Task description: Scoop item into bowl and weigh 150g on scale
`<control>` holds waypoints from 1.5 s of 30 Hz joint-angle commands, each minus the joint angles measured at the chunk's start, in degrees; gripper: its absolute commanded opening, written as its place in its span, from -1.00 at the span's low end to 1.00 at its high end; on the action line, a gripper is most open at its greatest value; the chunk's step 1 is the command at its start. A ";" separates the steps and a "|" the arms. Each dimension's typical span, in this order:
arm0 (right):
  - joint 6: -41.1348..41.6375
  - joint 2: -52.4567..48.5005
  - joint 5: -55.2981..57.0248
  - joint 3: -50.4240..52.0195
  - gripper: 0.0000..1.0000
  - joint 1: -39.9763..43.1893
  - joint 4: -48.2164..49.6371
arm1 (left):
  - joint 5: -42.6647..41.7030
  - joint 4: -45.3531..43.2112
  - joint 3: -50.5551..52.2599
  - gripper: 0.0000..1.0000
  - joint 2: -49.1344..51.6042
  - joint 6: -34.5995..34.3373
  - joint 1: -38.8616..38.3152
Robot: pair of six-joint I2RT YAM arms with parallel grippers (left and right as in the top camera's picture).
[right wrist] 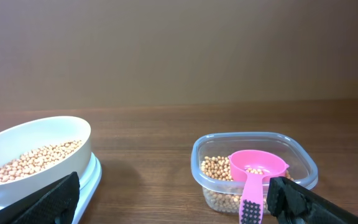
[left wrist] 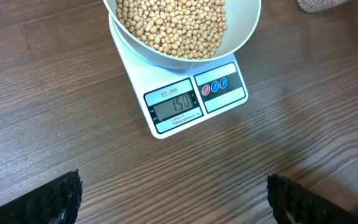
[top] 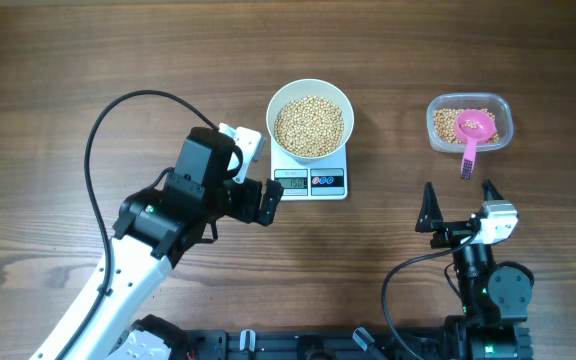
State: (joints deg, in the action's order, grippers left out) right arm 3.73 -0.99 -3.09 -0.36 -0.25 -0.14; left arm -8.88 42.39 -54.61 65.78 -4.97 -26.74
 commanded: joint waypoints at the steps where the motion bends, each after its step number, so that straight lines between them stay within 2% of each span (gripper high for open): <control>1: -0.59 0.72 0.50 0.07 1.00 -0.22 0.20 | -0.50 -0.13 -0.24 1.00 0.22 1.11 -0.15; 18: -0.59 0.72 0.50 0.07 0.99 -0.22 0.20 | -0.50 -0.13 -0.24 1.00 0.22 1.11 -0.15; 26: -0.57 0.72 0.50 0.07 1.00 -0.22 0.20 | -0.74 4.66 -0.24 1.00 0.11 1.07 -0.15; 31: -0.59 0.72 0.50 0.07 1.00 -0.22 0.20 | -0.42 3.78 0.02 1.00 -2.25 1.11 -0.09; 36: -0.59 0.72 0.50 0.07 0.99 -0.22 0.20 | 5.62 -5.84 3.87 0.99 -6.95 1.09 0.39; 45: -0.59 0.72 0.50 0.07 0.99 -0.22 0.20 | 5.77 -22.18 14.56 1.00 -13.27 1.09 9.18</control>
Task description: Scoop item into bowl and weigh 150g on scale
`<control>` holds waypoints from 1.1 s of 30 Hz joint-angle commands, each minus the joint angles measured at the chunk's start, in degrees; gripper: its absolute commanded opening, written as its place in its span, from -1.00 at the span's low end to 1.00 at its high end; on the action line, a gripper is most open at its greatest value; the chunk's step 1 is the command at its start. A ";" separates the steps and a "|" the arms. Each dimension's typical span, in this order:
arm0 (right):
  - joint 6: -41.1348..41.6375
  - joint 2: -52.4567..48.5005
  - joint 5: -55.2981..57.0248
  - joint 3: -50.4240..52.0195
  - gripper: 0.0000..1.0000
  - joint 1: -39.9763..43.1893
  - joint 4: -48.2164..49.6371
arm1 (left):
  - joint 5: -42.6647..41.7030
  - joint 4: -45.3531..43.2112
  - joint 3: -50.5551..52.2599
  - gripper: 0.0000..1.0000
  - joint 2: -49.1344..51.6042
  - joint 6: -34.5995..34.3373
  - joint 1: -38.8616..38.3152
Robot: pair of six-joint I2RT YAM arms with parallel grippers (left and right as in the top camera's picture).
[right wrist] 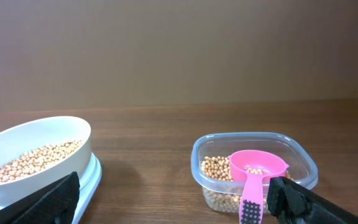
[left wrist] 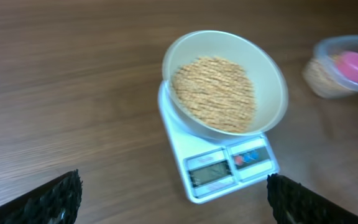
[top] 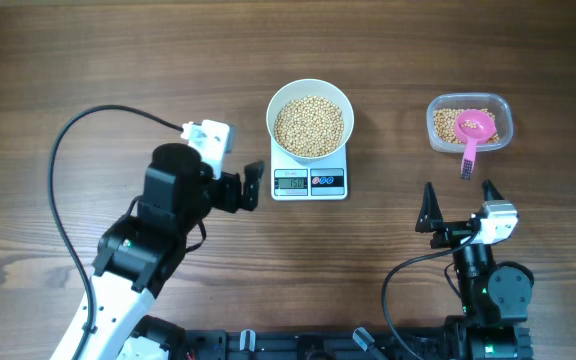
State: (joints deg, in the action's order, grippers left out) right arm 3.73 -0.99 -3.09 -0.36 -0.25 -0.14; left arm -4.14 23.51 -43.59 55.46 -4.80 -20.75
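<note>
A white bowl (top: pixel 309 121) full of beans sits on the white scale (top: pixel 309 183), whose display is lit; its digits are too blurred to read. The clear tub (top: pixel 469 122) at the right holds some beans and the pink scoop (top: pixel 473 134), its handle over the near rim. My left gripper (top: pixel 250 188) hangs open and empty just left of the scale. My right gripper (top: pixel 458 199) stands open and empty near the front edge, below the tub. In the left wrist view the bowl (left wrist: pixel 225 93) and scale (left wrist: pixel 229 171) lie ahead; in the right wrist view the scoop (right wrist: pixel 253 174) rests in the tub (right wrist: pixel 253 168).
Dark wooden table (top: pixel 88 60) all round. A black cable (top: pixel 68 160) loops from the left arm over the table's left side. The right arm's base (top: pixel 488 290) sits at the front right.
My left gripper has drawn back to the left and away from the scale, so the whole bowl and the tub now show in its wrist view. The right arm, scoop and bowl have not moved.
</note>
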 commanded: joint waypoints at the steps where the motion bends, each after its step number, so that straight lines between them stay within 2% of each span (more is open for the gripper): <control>1: -0.59 0.72 0.50 0.07 1.00 -0.22 0.20 | 1.03 -4.44 4.35 1.00 -3.76 0.94 3.76; 17: -0.59 0.72 0.50 0.07 1.00 -0.22 0.20 | 1.64 -10.12 15.72 1.00 -23.39 1.55 6.67; 33: -0.59 0.72 0.50 0.07 0.99 -0.22 0.20 | -0.24 -10.75 25.33 1.00 -41.75 1.55 18.69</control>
State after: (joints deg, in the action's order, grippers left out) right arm 3.73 -0.99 -3.11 -0.36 -0.25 -0.14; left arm -3.09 12.99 -21.19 17.54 -4.12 -4.80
